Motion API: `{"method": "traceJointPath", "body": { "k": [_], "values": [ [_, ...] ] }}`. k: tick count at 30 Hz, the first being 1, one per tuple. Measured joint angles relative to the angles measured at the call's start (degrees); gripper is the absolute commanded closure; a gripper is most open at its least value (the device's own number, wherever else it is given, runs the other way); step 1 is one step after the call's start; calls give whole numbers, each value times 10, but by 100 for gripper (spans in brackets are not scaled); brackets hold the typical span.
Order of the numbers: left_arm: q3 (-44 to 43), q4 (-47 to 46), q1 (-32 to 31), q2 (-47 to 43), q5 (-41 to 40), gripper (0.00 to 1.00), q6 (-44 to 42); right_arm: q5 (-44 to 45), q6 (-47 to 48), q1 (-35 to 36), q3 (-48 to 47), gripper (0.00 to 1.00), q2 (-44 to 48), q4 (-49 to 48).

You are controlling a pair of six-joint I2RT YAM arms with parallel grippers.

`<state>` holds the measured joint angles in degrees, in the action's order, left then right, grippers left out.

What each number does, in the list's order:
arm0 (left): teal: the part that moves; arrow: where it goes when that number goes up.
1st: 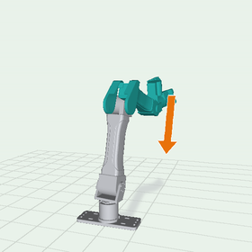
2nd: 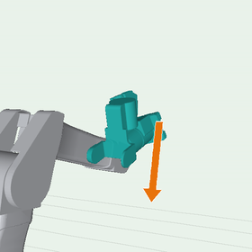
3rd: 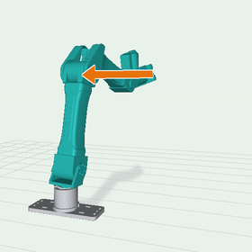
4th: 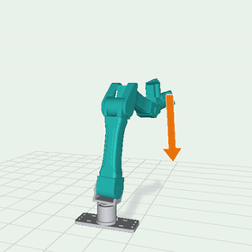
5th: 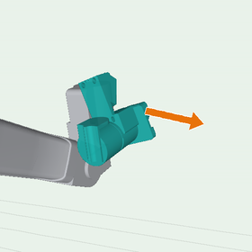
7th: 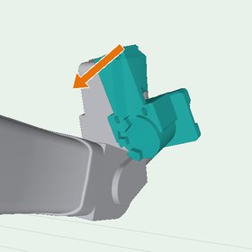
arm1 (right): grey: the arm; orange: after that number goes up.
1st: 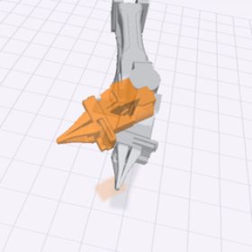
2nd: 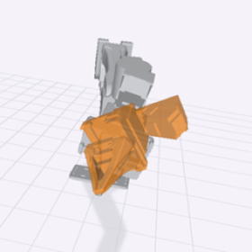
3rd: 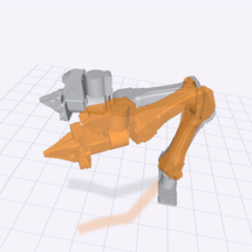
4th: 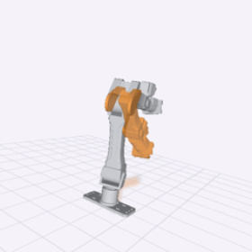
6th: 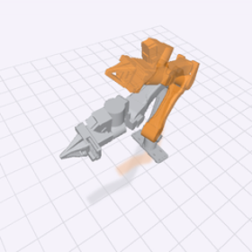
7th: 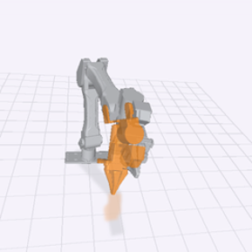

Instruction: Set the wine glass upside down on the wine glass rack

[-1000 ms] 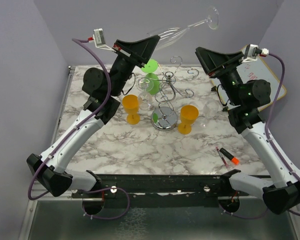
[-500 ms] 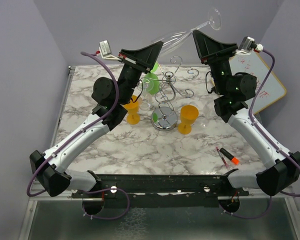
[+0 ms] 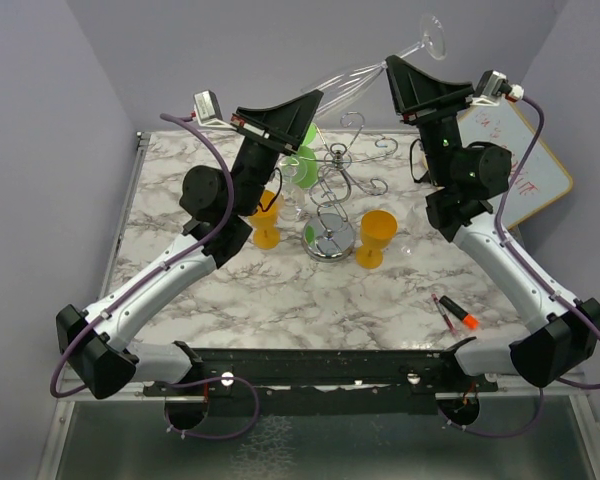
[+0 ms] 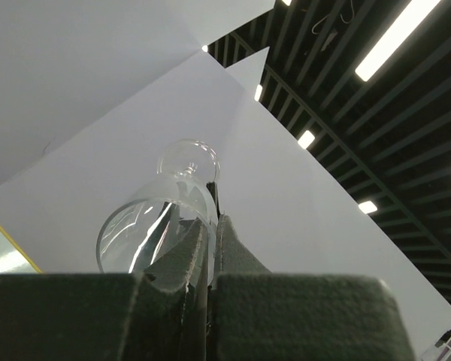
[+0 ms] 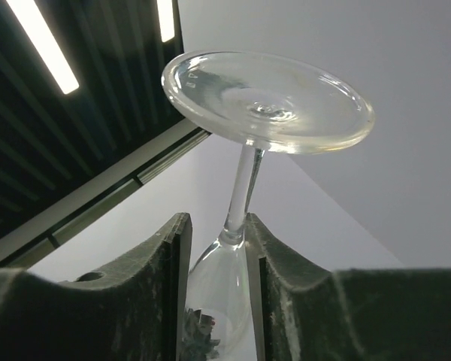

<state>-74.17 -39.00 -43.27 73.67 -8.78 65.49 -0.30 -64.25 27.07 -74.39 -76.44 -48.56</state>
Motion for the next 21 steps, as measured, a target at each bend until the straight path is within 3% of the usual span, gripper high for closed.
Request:
{"method": "traceJointPath", "body": {
  "k": [12,18,21],
  "values": [
    [14,-17,0,-3,32,100,53,0,-24,0,-21,72,-4,13],
    [22,-37,0,7,42,100,89,4,-31,1,-20,98,2,30],
    [32,-50,0,7,47,76,97,5,-23,1,-10,99,19,43]
  ]
}}
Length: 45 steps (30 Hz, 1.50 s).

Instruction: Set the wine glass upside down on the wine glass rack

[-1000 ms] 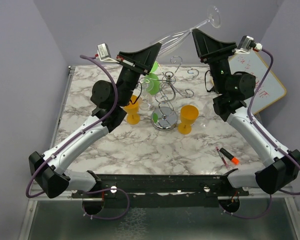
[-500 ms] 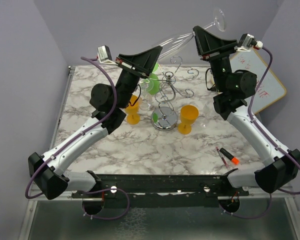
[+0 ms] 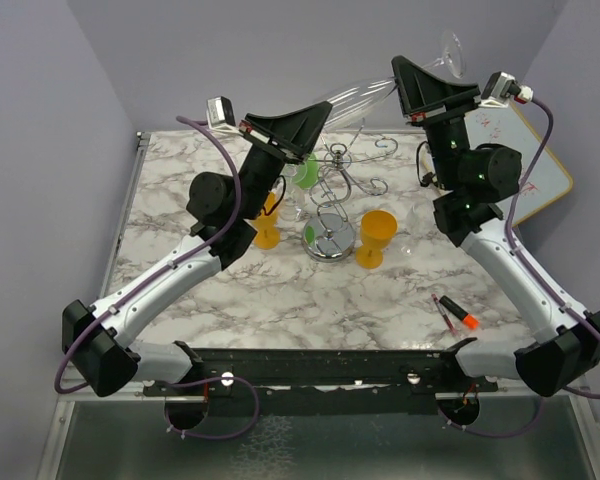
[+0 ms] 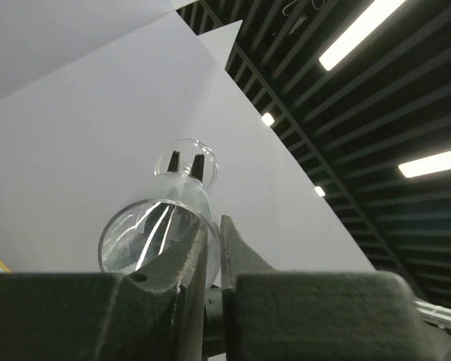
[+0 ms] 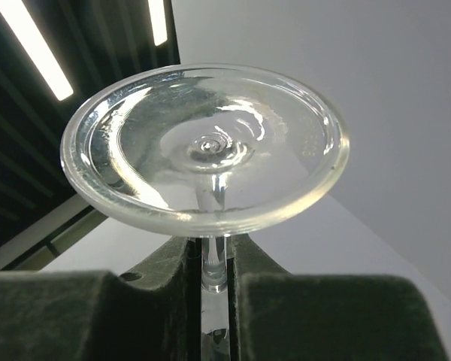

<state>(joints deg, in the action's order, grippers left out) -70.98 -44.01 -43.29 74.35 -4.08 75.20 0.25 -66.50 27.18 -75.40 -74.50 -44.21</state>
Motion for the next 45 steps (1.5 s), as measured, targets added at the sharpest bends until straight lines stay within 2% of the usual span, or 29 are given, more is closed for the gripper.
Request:
{"method": "traceJointPath", "body": {
  "k": [3,5,8,11,15,18,25,28,31,36,40,45],
  "values": [
    [14,-9,-2,-1,6,41,1,2,12,1,14,99,22,16],
    [26,-12,-3,-5,11,26,1,2,17,2,24,99,37,25],
    [52,-17,-3,-21,21,11,-11,3,34,2,28,99,57,54],
    [102,-16,-3,-67,25,3,-38,2,48,2,28,99,75,95],
    [156,4,-3,-146,38,1,-111,-15,70,2,29,99,105,162],
    [157,39,-3,-191,70,1,-178,-33,92,2,49,99,140,202],
    [86,168,-3,-215,148,1,-275,-122,189,2,87,99,210,286],
    [36,251,-3,-198,184,1,-290,-178,275,2,110,99,249,321],
    [-2,300,-3,-177,214,1,-290,-221,363,2,128,99,281,346],
    [-41,322,-3,-120,256,1,-259,-287,492,2,159,99,304,353],
    [-72,333,-3,-58,292,1,-205,-326,564,2,174,99,295,367],
    [-84,332,-3,2,348,8,-120,-355,627,2,177,99,283,388]
  ]
}}
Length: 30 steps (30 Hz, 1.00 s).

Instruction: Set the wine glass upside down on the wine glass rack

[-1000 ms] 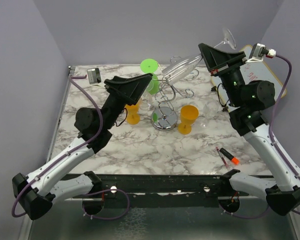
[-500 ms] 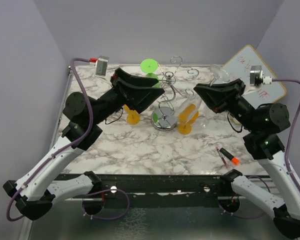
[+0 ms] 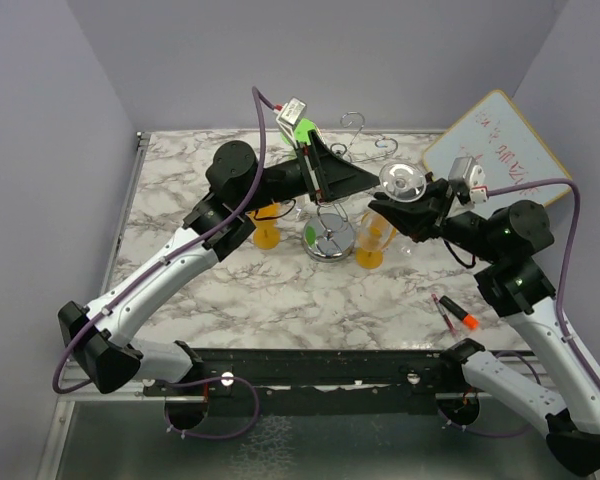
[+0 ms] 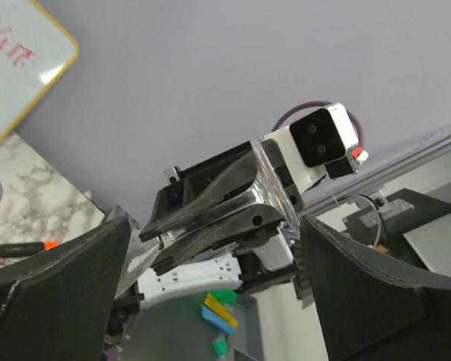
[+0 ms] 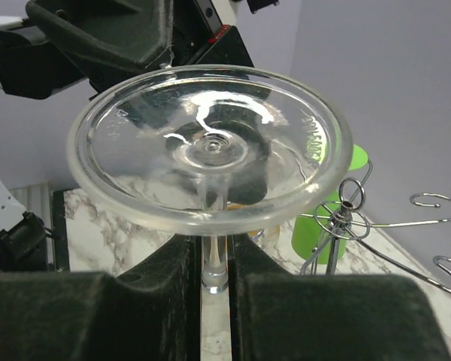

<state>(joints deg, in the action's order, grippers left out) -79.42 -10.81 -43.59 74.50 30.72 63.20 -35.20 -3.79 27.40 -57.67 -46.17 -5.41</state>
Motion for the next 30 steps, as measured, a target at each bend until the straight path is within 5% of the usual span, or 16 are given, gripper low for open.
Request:
{"method": "traceJointPath", "body": {
  "k": [12,20,30],
  "values": [
    [0,-2,0,8,38,44,78,-47,82,0,0,99,-18,51],
    [16,26,0,0,48,58,76,-76,115,0,-3,99,-46,86],
    [43,63,0,-23,45,90,62,-132,142,0,-3,99,-55,94]
  ]
}}
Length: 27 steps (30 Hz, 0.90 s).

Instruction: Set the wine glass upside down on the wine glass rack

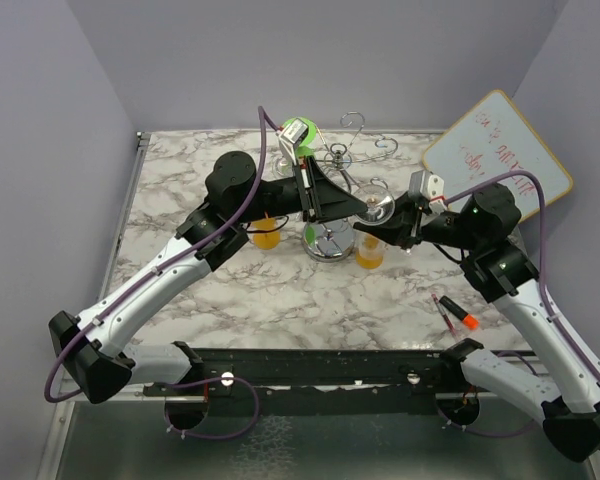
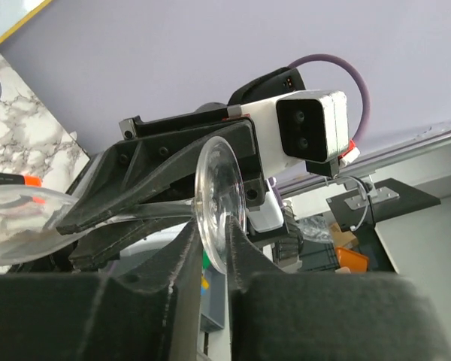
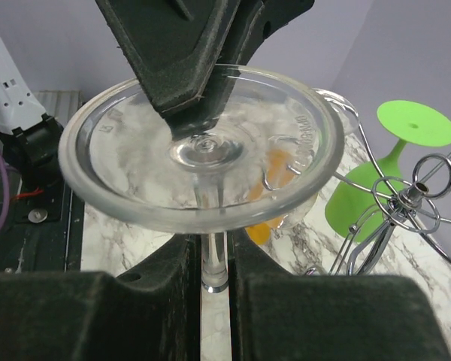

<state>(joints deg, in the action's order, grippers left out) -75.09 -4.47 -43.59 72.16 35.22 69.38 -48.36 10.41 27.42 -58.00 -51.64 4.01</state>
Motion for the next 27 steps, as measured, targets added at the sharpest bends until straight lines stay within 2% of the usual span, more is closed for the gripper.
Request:
{"method": "traceJointPath", "body": {
  "k": [2,6,8,11,18,22,24,27],
  "values": [
    [4,4,0,-5,-1,100,3,-8,10,0,0,99,-2,0],
    [8,6,-1,-7,-3,100,18,-12,23,0,1,97,-3,0],
    [13,6,-2,-9,-4,100,31,-11,22,0,3,88,-3,0],
    [25,3,-1,-16,-12,100,60,-11,18,0,5,69,-5,0],
    [37,19,-3,-20,-22,100,90,2,-44,0,77,57,41,-62],
    [45,20,-5,-30,-23,100,113,10,-68,0,103,57,85,-87],
    [49,20,-4,-38,-26,100,119,9,-76,0,105,64,91,-97],
    [52,20,-4,-48,-32,100,125,11,-85,0,106,81,87,-114]
  ]
}}
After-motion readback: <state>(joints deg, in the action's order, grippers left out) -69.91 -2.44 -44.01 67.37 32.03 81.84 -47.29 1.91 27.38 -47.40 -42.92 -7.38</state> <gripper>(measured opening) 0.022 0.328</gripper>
